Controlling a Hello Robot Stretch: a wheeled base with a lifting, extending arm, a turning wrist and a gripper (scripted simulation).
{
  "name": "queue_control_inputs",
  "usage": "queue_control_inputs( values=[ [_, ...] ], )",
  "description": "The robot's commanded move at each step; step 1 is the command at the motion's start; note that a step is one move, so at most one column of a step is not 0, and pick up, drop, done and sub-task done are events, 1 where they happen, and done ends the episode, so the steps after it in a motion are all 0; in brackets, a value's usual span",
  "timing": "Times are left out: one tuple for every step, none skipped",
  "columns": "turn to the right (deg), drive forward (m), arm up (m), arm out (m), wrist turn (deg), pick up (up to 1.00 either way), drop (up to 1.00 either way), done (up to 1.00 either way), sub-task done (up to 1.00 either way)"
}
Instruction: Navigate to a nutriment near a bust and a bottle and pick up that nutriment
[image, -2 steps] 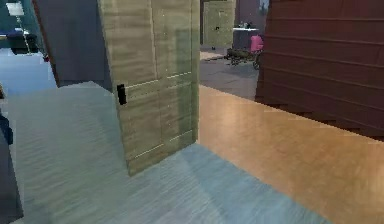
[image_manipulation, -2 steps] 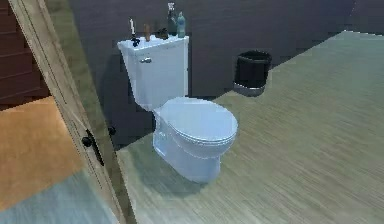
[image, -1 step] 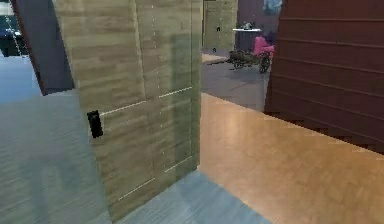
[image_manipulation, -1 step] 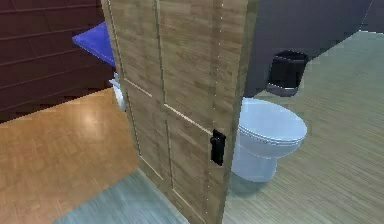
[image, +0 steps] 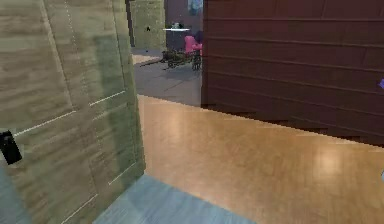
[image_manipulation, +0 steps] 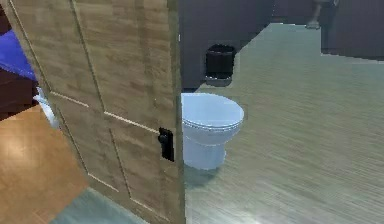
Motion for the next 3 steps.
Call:
queue_control_inputs(
  values=[
    [0.0,1.0,0.0,0.0,0.0,0.0,0.0,0.0,0.0],
    [0.0,1.0,0.0,0.0,0.0,0.0,0.0,0.0,0.0],
    [3.0,0.0,0.0,0.0,0.0,0.0,0.0,0.0,0.0]
  ],
)
